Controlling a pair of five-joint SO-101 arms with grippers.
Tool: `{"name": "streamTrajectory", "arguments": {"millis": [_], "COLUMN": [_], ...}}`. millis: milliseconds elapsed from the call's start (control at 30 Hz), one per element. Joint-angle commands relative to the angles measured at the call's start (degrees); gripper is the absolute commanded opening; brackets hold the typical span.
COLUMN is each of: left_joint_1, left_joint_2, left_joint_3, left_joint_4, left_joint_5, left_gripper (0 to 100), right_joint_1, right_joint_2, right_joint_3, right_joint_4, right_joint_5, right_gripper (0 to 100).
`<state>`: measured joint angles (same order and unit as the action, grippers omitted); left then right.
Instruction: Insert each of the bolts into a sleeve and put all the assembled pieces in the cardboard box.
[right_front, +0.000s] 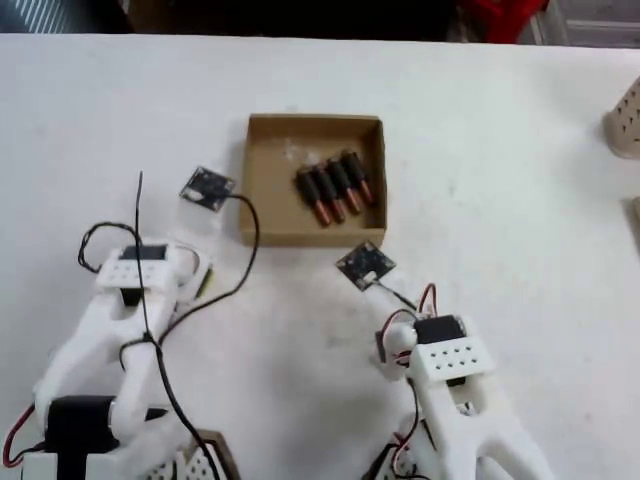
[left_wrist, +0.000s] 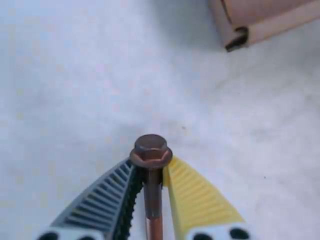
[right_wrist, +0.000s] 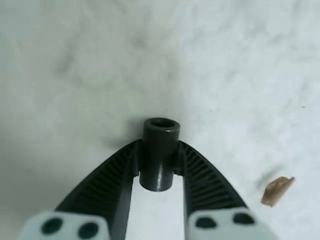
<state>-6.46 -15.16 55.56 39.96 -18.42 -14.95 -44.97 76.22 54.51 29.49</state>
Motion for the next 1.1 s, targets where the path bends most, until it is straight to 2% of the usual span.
{"name": "streamTrajectory", "arguments": {"millis": [0,133,300,433,533,800,1067], "left_joint_1": [-0.8,-0.9,-0.9,-0.9,-0.9,-0.9,-0.9], "left_joint_2": [-2.8,-2.8,-2.8,-2.8,-2.8,-2.8,-2.8], "left_joint_3": [-0.2,-0.2,-0.2,-0.2,-0.2,-0.2,-0.2], "left_joint_4": [-1.5,-1.5,-1.5,-1.5,-1.5,-1.5,-1.5], "left_joint_5": [0.5,0.5,0.5,0.5,0.4,0.4,0.4], "left_gripper": [2,2,2,2,2,2,2], "right_joint_1": [0.2,1.0,0.1,-5.2,-8.1,-10.5,-10.5], "right_joint_2": [-0.3,-0.3,-0.3,-0.3,-0.3,-0.3,-0.3], "right_joint_3": [-1.7,-9.0,-16.2,-17.3,-15.4,-2.5,5.5], "right_joint_4": [-0.9,3.3,5.2,3.6,-3.7,-34.6,-50.7], "right_joint_5": [0.4,-1.0,-14.9,-21.5,-21.7,-21.5,-21.9], "right_gripper": [1.5,1.6,1.6,1.6,1.6,1.6,1.6]}}
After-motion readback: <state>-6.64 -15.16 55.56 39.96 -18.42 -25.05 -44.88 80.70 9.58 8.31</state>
